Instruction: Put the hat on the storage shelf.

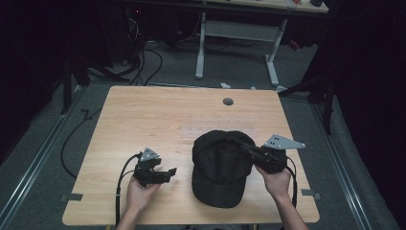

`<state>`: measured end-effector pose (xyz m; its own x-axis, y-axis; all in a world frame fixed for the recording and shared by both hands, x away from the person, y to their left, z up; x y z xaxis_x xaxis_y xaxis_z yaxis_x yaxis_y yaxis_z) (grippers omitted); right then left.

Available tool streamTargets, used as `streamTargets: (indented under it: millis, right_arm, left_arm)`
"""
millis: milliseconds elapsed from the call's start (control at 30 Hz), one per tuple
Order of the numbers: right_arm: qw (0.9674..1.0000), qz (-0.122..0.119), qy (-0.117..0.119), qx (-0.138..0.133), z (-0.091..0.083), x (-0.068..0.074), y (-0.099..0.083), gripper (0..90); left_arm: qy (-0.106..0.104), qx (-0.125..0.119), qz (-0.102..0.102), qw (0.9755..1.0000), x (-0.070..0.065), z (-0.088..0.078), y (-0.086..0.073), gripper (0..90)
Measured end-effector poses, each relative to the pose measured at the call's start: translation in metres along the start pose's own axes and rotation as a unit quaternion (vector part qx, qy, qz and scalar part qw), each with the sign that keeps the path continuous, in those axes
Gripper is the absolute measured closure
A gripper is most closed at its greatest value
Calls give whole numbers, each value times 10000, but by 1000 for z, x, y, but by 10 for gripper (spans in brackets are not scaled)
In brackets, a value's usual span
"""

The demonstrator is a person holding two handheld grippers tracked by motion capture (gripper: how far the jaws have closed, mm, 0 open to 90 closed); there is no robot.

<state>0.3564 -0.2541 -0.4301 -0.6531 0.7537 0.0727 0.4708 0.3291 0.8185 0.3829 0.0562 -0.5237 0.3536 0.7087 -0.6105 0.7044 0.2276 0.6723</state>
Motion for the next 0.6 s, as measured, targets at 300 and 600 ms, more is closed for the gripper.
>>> streamTargets:
  millis: [300, 600]
  right_arm:
    - [9999, -82, 63, -33, 4, 2, 4, 864]
    - [9996, -214, 99, -176, 2, 6, 12, 864]
  left_arm:
    - [-815, 393, 26, 9959, -32, -10, -1, 214]
    - [-1257, 723, 122, 9894, -54, -9, -2, 203]
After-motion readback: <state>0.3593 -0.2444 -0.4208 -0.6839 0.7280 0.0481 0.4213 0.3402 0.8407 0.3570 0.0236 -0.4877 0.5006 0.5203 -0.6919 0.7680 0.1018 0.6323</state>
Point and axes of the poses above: each handheld gripper's, and its own axes: z roughly forward along the jaws, y roughly out of its top, x roughly to its left, the point moved 3 cm from there along z, roughly forward along the jaws, and after that the axes turned 9 degrees about x, right-handed, at the moved point
